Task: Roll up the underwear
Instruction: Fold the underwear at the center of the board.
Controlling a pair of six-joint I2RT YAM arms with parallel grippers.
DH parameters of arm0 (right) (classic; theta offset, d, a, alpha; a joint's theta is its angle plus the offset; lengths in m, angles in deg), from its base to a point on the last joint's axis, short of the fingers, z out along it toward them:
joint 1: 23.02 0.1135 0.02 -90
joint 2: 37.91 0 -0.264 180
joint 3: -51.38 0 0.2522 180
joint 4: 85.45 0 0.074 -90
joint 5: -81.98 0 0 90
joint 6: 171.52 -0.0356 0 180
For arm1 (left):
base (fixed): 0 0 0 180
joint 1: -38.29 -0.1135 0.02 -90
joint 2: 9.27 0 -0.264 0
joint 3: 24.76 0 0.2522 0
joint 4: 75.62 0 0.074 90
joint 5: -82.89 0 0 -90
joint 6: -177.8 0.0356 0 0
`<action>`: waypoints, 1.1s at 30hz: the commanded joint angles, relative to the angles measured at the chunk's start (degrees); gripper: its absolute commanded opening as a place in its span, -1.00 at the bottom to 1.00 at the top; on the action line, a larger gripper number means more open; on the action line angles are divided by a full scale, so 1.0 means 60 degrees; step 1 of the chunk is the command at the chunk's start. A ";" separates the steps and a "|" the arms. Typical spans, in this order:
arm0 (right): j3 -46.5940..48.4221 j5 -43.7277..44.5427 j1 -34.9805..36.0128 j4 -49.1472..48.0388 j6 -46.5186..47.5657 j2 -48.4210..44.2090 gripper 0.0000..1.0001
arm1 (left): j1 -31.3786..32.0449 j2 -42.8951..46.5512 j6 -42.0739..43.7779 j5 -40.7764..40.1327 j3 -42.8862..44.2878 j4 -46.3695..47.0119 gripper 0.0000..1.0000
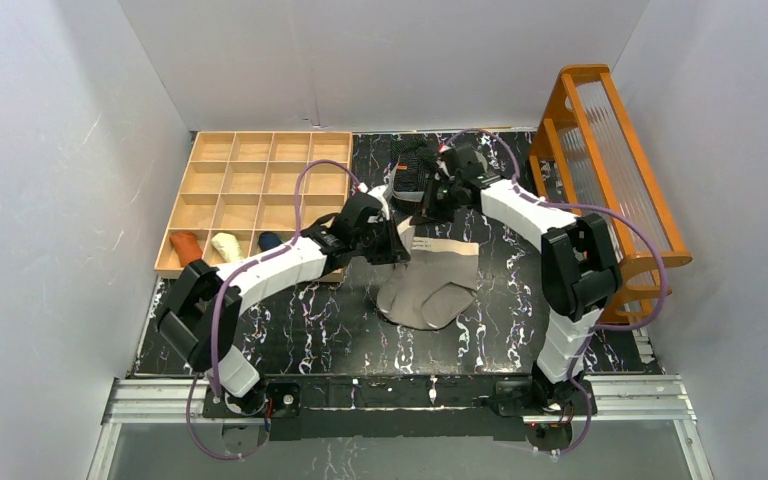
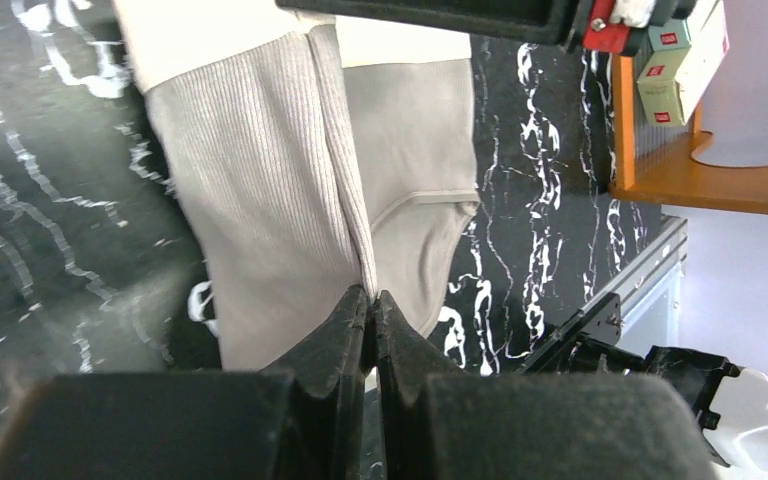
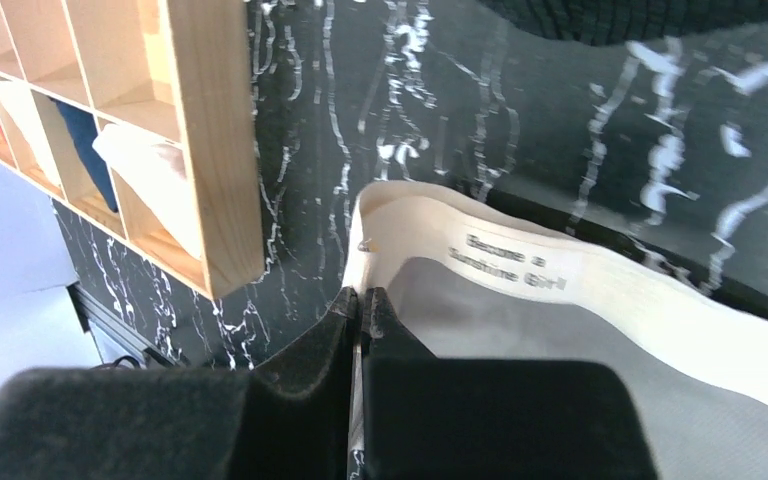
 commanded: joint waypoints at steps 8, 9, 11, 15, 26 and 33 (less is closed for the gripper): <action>-0.2193 -0.0212 -0.1594 -0.0535 0.0544 -0.2131 -0.82 | 0.1244 -0.1515 -0.0590 0.0312 0.1540 0.0253 -1.00; -0.2378 -0.0228 -0.1720 -0.0582 0.0552 -0.2245 -0.82 | 0.1308 -0.1609 -0.0660 0.0260 0.1588 0.0253 -1.00; -0.2739 -0.0198 -0.1938 -0.0649 0.0559 -0.2474 -0.82 | 0.1486 -0.1819 -0.0732 0.0265 0.1746 0.0562 -1.00; -0.3218 0.0388 -0.2100 -0.0595 0.0563 -0.2935 -0.82 | 0.1884 -0.2372 -0.0852 0.0338 0.2203 0.0616 -1.00; -0.3792 0.2318 -0.2229 -0.0163 0.0719 -0.3338 -0.79 | 0.2338 -0.3089 -0.1107 0.0239 0.2319 0.1149 -1.00; -0.3998 0.3139 -0.2268 -0.0318 0.0755 -0.3019 -0.78 | 0.2503 -0.3682 -0.1217 0.0430 0.2481 0.1543 -1.00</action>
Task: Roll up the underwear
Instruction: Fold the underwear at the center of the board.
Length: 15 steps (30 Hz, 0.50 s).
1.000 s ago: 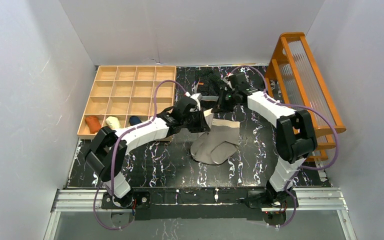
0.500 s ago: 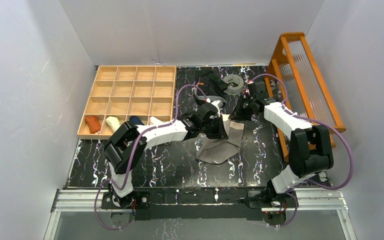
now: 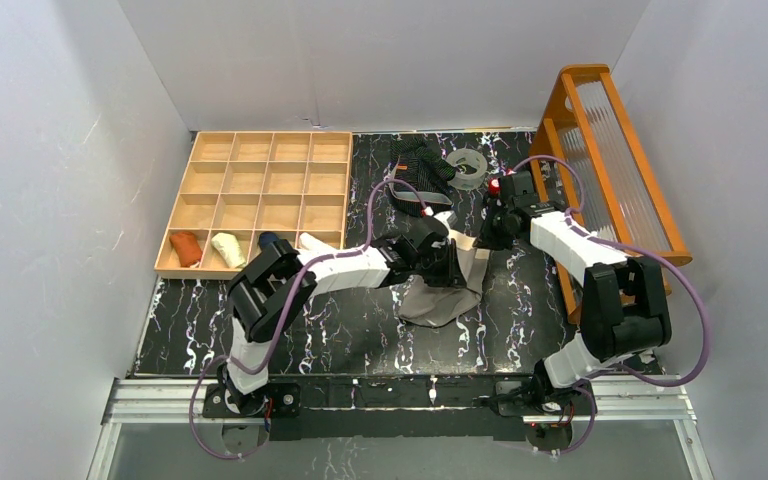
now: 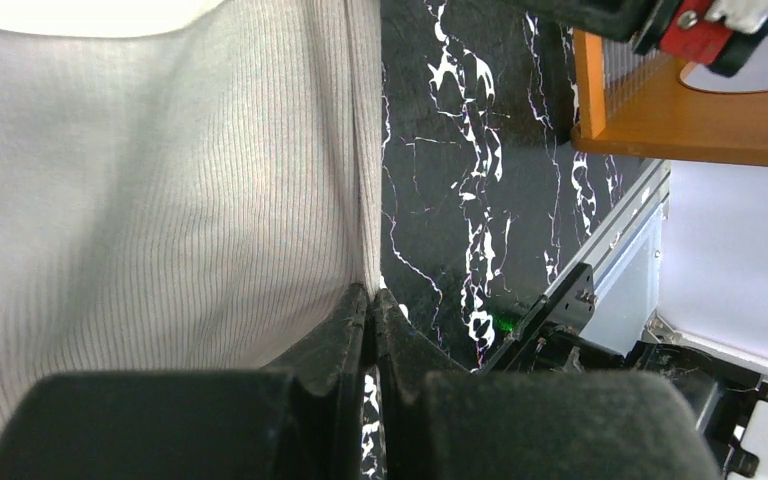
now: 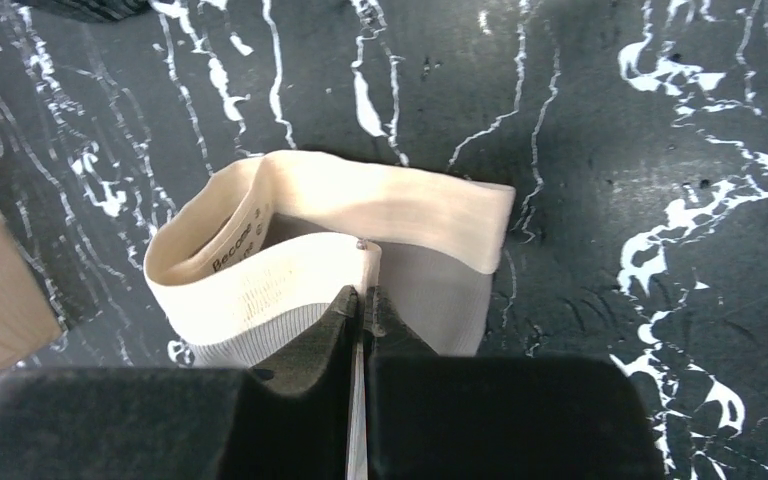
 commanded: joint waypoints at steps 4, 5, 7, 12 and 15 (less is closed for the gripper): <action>0.0167 0.1203 -0.0106 -0.0158 0.0300 0.0188 -0.78 | 0.0259 -0.0409 -0.0183 0.0334 0.0467 0.0373 -1.00; 0.0184 0.1274 -0.0104 -0.0151 0.0349 0.0191 -0.77 | 0.0276 -0.0471 -0.0206 0.0347 0.0502 0.0381 -1.00; 0.0236 0.1379 -0.0106 -0.0081 0.0421 0.0279 -0.76 | 0.0306 -0.0576 -0.0210 0.0351 0.0527 0.0413 -1.00; 0.0314 0.1760 -0.0106 0.0332 0.0328 0.0496 -0.76 | 0.0328 -0.0704 -0.0181 0.0533 0.0515 0.0697 -1.00; 0.0081 0.1689 -0.0095 -0.0051 0.0419 0.0347 -0.72 | 0.0351 -0.0722 -0.0158 0.0599 0.0496 0.0821 -1.00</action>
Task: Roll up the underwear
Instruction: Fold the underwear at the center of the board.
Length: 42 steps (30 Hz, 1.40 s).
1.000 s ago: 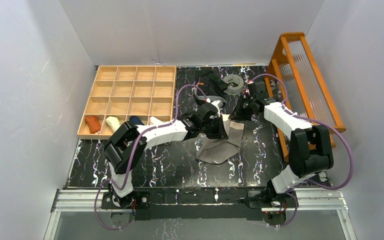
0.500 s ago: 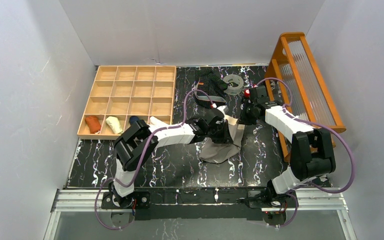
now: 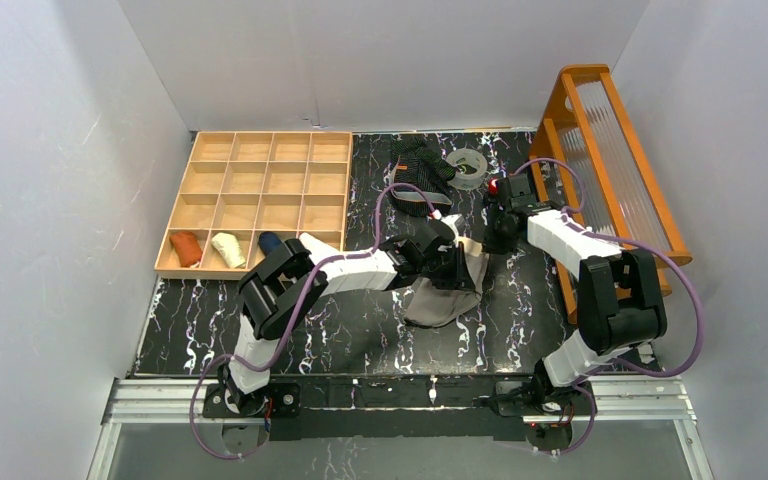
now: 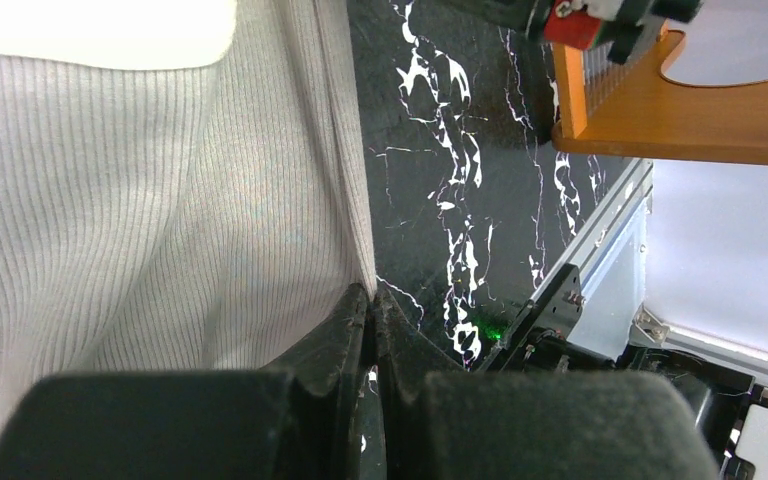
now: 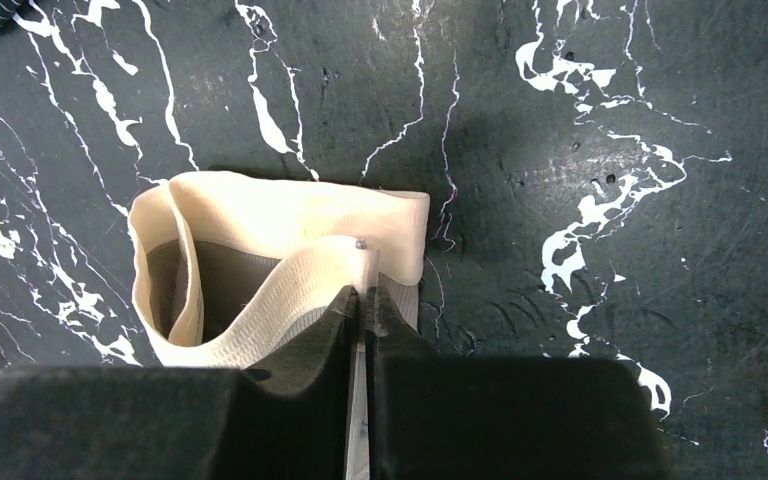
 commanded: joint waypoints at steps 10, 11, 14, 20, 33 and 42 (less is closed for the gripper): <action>0.0430 0.0454 -0.0066 -0.0795 0.0397 0.0779 -0.71 | 0.0140 -0.0553 0.0064 0.0232 0.0436 0.0014 -0.94; 0.0441 0.0500 -0.0060 -0.0840 0.0396 0.0837 -0.71 | 0.0140 -0.0580 0.0063 0.0223 0.0433 0.0049 -0.92; 0.0514 0.0586 -0.0073 -0.0936 0.0507 0.0961 -0.69 | 0.0139 -0.0634 -0.0017 0.0392 0.0334 0.0400 -0.89; 0.0658 0.0446 -0.0073 -0.0984 0.0502 0.0680 -0.66 | 0.0126 -0.0588 -0.0109 0.0560 0.0326 0.0777 -0.79; 0.0591 0.0758 -0.0156 -0.1307 0.0540 0.1017 -0.59 | 0.0126 0.0140 0.0292 0.0316 -0.0076 0.0749 -0.39; 0.1397 0.0485 -0.0193 -0.0725 0.0855 0.0866 -0.05 | 0.0115 0.2052 0.1613 -0.0953 -0.0897 -0.0866 -0.26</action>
